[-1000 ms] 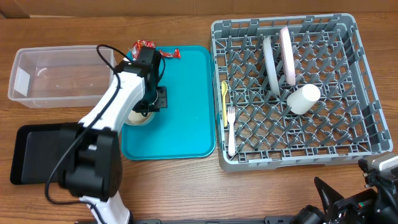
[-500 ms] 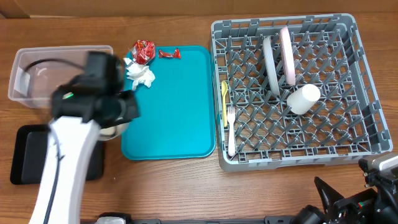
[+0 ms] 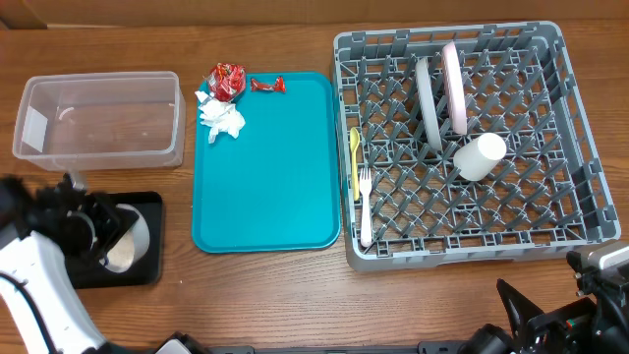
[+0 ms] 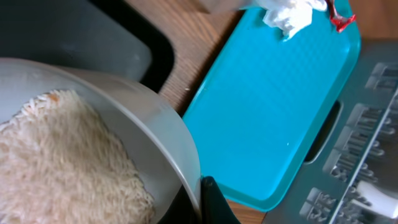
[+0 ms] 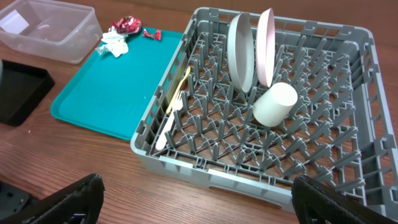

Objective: Sort waste into correct bins and load items into the dishwasher rack
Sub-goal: 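Carry the bowl to the black tray and tip the rice out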

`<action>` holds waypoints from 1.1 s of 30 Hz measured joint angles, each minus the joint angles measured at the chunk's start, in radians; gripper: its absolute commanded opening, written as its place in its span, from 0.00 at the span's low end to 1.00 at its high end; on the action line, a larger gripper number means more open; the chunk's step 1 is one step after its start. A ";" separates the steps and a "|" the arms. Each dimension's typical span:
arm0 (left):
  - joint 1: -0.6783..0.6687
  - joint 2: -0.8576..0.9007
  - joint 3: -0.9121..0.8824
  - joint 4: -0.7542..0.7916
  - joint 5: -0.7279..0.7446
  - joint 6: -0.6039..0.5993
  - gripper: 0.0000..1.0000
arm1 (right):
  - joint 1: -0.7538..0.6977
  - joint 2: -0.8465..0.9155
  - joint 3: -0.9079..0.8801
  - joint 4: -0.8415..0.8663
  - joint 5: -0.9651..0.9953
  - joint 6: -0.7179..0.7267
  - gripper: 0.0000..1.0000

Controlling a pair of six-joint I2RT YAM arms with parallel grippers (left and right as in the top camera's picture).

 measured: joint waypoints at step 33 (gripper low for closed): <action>0.315 0.145 -0.289 0.321 0.825 0.410 0.04 | 0.000 0.000 0.000 0.000 0.000 0.000 1.00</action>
